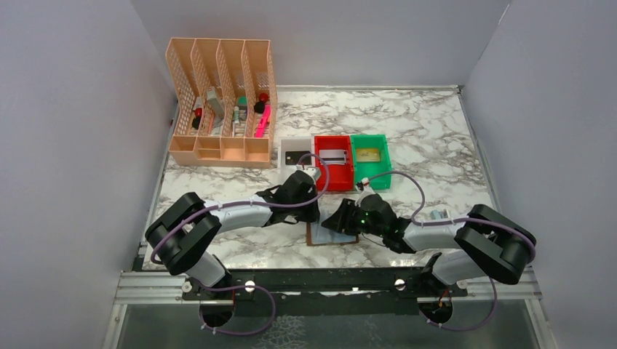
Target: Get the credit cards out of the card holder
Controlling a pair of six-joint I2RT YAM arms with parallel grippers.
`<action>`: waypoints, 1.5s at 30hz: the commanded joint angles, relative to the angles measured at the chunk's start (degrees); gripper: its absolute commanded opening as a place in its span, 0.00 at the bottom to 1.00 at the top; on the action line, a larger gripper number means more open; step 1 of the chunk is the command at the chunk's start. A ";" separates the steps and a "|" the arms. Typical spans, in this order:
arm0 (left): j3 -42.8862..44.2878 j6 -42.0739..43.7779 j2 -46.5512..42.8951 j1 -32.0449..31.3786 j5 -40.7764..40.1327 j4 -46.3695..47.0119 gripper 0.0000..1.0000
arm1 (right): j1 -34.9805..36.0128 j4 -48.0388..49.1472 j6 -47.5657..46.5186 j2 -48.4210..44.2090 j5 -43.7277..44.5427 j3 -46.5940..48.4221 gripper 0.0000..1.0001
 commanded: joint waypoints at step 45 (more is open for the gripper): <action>-3.62 -1.63 -23.83 6.88 -18.83 -14.09 0.13 | 8.66 -38.46 -14.17 -7.55 19.65 19.09 0.53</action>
